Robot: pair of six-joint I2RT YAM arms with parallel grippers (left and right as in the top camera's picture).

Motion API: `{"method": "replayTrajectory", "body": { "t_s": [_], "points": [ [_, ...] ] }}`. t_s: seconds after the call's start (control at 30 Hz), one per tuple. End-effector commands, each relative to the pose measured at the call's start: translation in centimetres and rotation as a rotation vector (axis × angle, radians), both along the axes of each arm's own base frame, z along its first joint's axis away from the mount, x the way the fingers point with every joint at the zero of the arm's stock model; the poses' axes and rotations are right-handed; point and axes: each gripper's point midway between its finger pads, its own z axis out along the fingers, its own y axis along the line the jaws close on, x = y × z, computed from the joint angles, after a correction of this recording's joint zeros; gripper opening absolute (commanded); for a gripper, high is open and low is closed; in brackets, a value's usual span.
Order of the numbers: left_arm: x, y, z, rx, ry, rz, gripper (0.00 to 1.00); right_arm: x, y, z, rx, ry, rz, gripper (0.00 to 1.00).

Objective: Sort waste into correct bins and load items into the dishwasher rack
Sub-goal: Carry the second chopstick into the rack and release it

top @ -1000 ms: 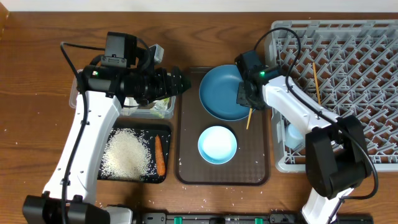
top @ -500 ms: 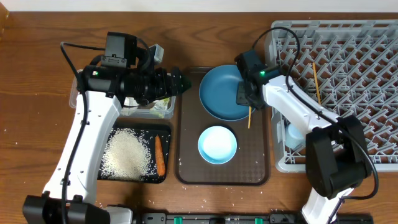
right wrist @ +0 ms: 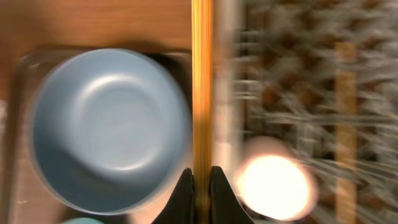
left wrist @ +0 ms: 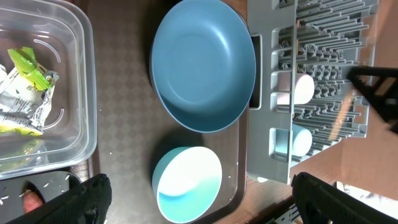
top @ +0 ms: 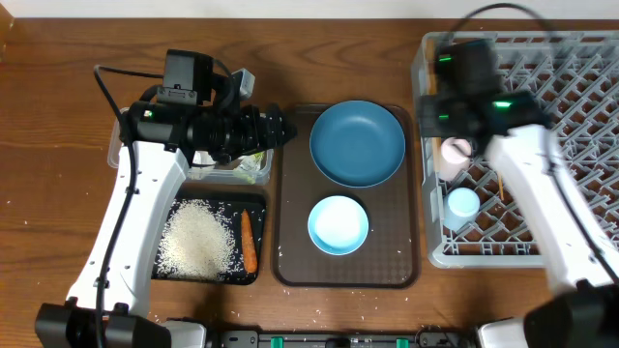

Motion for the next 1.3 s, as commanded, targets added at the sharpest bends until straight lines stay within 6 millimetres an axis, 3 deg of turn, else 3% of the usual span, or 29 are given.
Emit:
{"method": "replayTrajectory", "body": {
  "t_s": [0.0,0.07,0.23,0.63,0.67,0.73,0.8,1.07,1.13,1.27],
  "points": [
    [0.2,0.1,0.1,0.012,-0.01,-0.001,0.95,-0.2,-4.1,0.8,-0.078,-0.005,0.031,0.01],
    [0.2,0.1,0.1,0.012,-0.01,-0.001,0.95,-0.7,-6.7,0.4,-0.102,0.028,0.007,0.01],
    [0.2,0.1,0.1,0.012,-0.01,-0.001,0.95,-0.8,-10.9,-1.3,-0.108,0.085,-0.078,0.01],
    [0.2,0.1,0.1,0.012,-0.01,-0.001,0.95,0.3,-13.5,-6.6,-0.166,0.206,-0.027,0.04],
    [0.2,0.1,0.1,0.012,-0.01,-0.001,0.95,0.3,-13.4,-6.8,-0.165,0.209,-0.026,0.09],
    [0.2,0.1,0.1,0.012,-0.01,-0.001,0.95,0.5,-13.4,-7.0,-0.164,0.21,-0.026,0.37],
    [0.2,0.1,0.1,0.012,-0.01,-0.002,0.95,0.5,-13.5,-7.0,-0.164,0.207,-0.026,0.44],
    [0.2,0.1,0.1,0.012,-0.01,-0.001,0.95,0.0,-12.4,-7.2,-0.085,0.23,-0.074,0.47],
    [0.2,0.1,0.1,0.012,-0.01,-0.001,0.95,-0.1,-10.7,-7.2,-0.016,0.235,-0.034,0.47],
    [0.2,0.1,0.1,0.012,-0.01,-0.001,0.95,-0.6,-5.3,-6.5,0.222,0.239,0.088,0.48]
  ]
}}
